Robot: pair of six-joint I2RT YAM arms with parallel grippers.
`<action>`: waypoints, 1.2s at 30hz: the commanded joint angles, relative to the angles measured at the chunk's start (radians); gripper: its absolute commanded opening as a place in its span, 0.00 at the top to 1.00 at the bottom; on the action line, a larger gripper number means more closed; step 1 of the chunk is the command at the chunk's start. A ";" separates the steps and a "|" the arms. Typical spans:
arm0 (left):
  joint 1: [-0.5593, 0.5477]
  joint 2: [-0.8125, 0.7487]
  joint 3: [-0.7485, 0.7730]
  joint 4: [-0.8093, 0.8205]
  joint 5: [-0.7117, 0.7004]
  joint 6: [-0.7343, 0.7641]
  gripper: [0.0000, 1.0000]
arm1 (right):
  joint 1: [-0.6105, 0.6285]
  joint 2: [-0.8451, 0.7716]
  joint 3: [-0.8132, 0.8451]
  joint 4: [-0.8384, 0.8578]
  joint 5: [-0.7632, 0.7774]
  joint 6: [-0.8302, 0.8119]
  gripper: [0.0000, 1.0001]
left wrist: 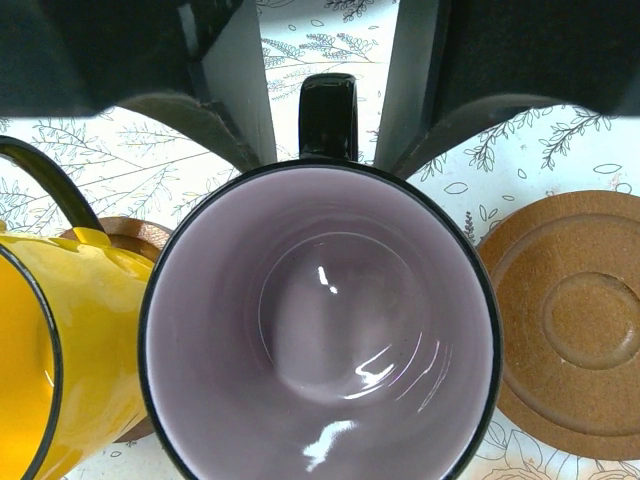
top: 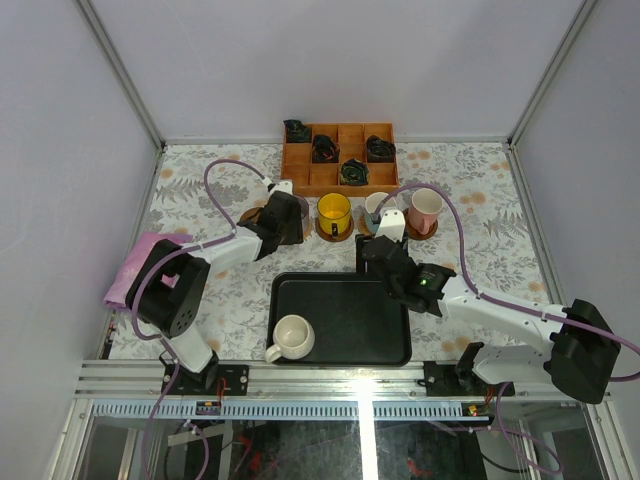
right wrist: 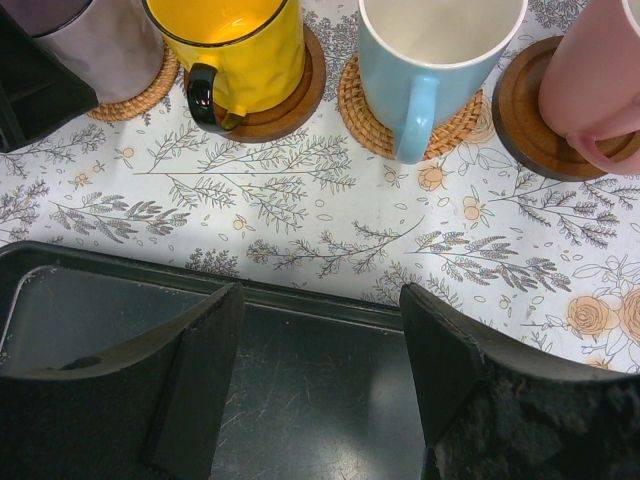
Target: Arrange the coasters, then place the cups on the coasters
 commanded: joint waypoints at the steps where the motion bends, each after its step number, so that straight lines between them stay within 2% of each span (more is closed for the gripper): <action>1: 0.003 -0.029 0.008 0.025 -0.003 -0.003 0.54 | -0.007 -0.005 0.001 0.042 0.012 0.010 0.29; 13: 0.003 -0.192 -0.052 -0.008 0.012 -0.014 0.45 | -0.007 -0.011 0.002 0.038 0.016 0.007 0.29; 17: 0.003 -0.268 -0.096 -0.027 -0.052 -0.016 0.41 | -0.007 -0.018 -0.001 0.039 0.019 0.007 0.28; 21: 0.011 -0.275 -0.112 -0.046 -0.154 -0.014 0.40 | -0.006 -0.023 0.002 0.039 0.019 0.004 0.28; 24: 0.039 -0.258 -0.108 -0.052 -0.174 -0.018 0.47 | -0.007 -0.030 0.004 0.033 0.023 -0.003 0.28; 28: 0.096 -0.229 -0.093 -0.045 -0.170 -0.022 0.70 | -0.007 -0.043 0.002 0.019 0.037 -0.014 0.29; 29: 0.110 -0.219 -0.088 -0.043 -0.167 -0.023 0.73 | -0.007 -0.047 0.001 0.016 0.040 -0.018 0.29; 36: 0.188 -0.150 -0.058 -0.021 -0.142 -0.029 0.83 | -0.007 -0.075 -0.010 0.016 0.062 -0.040 0.29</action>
